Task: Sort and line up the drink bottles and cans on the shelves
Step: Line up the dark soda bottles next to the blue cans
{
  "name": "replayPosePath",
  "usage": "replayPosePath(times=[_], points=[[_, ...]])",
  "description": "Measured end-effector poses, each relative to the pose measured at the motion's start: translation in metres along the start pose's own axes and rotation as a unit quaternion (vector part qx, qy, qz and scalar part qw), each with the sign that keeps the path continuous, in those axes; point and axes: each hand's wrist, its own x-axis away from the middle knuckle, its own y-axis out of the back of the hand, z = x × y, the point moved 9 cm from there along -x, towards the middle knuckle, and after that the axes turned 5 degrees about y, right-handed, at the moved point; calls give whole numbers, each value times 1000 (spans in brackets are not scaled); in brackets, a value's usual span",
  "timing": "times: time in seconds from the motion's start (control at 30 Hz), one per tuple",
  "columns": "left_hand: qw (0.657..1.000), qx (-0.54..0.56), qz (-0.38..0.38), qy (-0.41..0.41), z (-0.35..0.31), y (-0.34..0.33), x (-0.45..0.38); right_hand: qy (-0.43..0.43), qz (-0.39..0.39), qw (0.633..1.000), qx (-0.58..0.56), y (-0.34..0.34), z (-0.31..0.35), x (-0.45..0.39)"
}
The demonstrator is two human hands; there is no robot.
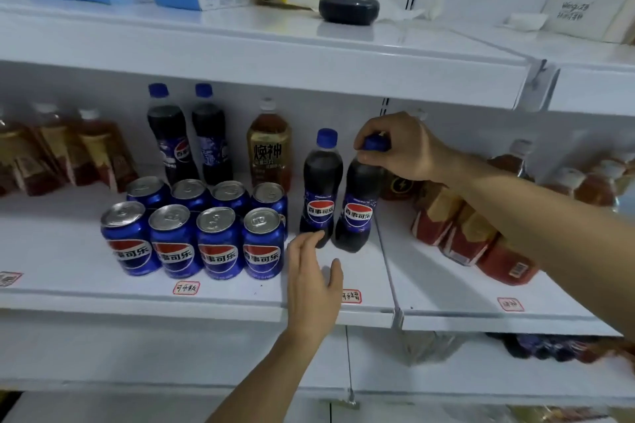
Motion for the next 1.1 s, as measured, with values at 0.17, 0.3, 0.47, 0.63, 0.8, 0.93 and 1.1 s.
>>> replayPosePath(times=[0.17, 0.3, 0.47, 0.63, 0.8, 0.93, 1.1], points=[[999, -13, -36, 14, 9, -3, -8, -20, 7, 999, -33, -4, -18, -13], [996, -57, -58, 33, 11, -9, -17, -35, 77, 996, 1, -10, -19, -16], [989, -124, -68, 30, 9, -15, -23, -47, 139, 989, 17, -18, -27, -2], [989, -118, -59, 63, 12, -13, -46, -145, 143, 974, -104, -83, -72, 48], [987, -126, -59, 84, 16, -15, -50, -162, 54, 975, -144, -154, -105, 95], [986, -122, -66, 89, 20, -15, -51, -172, -35, 975, -137, -158, -114, 108], [986, -119, -71, 94, 22, -15, -51, -158, -56, 977, -133, -159, -115, 108]])
